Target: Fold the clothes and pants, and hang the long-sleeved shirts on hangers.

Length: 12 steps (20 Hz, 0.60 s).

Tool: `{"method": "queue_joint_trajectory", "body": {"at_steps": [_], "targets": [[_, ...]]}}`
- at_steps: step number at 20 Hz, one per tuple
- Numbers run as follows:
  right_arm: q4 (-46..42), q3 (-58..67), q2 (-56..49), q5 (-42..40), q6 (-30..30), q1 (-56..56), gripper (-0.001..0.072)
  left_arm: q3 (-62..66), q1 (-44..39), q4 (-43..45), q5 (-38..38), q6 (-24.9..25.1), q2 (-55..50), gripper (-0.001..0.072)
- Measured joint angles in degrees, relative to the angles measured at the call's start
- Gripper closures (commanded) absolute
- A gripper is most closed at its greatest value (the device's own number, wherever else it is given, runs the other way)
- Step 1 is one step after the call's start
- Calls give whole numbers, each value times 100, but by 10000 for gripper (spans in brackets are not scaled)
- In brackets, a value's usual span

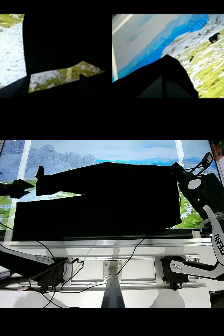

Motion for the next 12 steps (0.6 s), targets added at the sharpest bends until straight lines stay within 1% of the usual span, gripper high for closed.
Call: {"method": "queue_joint_trajectory", "body": {"at_steps": [1,7,8,11,12], "targets": [[0,0,0,0,0,0,691,-28,0,-42,140,61,-59,136],[4,0,0,52,-7,0,691,-92,-162,-9,579,173,-433,138],[4,0,0,61,-7,0,691,-94,-216,-68,616,195,-487,214],[9,0,0,101,-7,-2,691,-101,-409,55,761,229,-619,650],[9,0,0,103,-7,0,691,-105,-470,70,758,232,-647,700]]}}
